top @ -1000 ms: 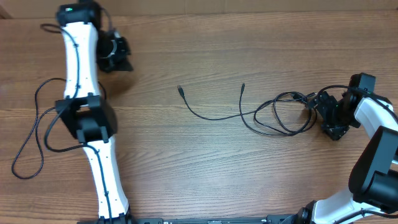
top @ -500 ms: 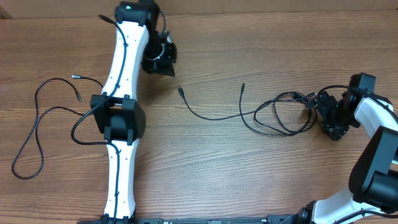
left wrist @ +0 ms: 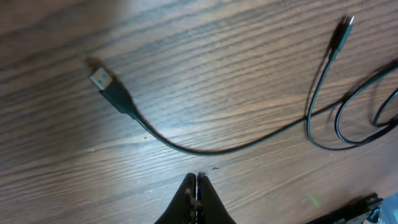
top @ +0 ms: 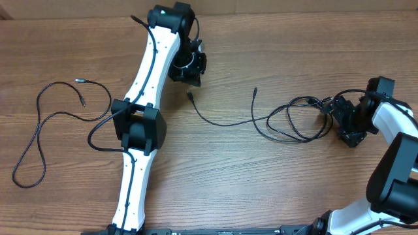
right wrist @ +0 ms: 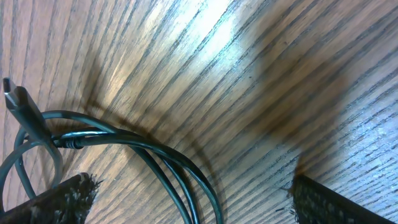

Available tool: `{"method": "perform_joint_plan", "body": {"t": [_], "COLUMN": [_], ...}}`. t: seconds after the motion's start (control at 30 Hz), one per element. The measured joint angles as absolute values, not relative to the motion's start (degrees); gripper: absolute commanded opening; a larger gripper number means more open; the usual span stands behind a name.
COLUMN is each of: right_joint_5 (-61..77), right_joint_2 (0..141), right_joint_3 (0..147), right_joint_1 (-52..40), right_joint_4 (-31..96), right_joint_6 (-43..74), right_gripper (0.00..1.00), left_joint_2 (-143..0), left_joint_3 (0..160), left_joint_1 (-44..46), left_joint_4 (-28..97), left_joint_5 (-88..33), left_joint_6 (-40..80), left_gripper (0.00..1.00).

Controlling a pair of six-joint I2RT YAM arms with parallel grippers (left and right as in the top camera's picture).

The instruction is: Untangle cables

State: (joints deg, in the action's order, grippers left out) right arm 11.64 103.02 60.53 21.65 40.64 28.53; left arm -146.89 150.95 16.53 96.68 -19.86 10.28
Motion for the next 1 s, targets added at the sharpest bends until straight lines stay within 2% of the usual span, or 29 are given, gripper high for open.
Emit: {"method": "perform_joint_plan", "body": {"t": [0.43,0.63,0.67,0.73,0.77,0.8,0.87,0.9,1.0], "right_joint_5": [13.15,25.69,27.24,29.87,31.18,32.58,35.88,37.12,39.62], "right_joint_2": [103.04,103.18,103.2,103.24,103.31,103.35,103.35,103.35,103.35], "right_joint_3": [60.51,60.51,60.42,60.34,60.34,60.34,60.34,60.42,60.6], "right_joint_1": [21.5,21.34,21.32,21.28,21.28,21.28,21.3,21.28,21.06], "right_joint_4": [36.97,39.99,41.3,42.87,42.92,42.98,43.66,44.38,46.52], "right_joint_6": [28.91,28.95,28.91,29.15,28.93,28.84,28.18,27.83,26.7], "right_gripper": [1.0,1.0,0.91,0.5,0.33,0.22,0.13,0.06,0.04], "left_joint_2": [-138.32,-136.51,-136.51,-136.51,-136.51,-136.51,-136.51,-136.51,-136.51], "left_joint_3": [127.02,123.5,123.28,123.13,123.13,123.13,123.11,123.13,123.11], "left_joint_1": [19.64,19.64,19.68,19.9,20.05,20.25,20.67,20.93,21.63], "left_joint_4": [96.75,96.44,96.18,95.7,95.39,94.89,93.76,92.92,91.13], "left_joint_5": [-10.44,-9.61,-9.56,-9.54,-9.58,-9.85,-11.25,-12.34,-13.96], "left_joint_6": [10.24,11.22,11.84,13.3,14.13,15.18,16.82,17.65,18.57], "left_gripper": [0.04,0.04,0.04,0.08,0.13,0.13,0.08,0.05,0.04]}}
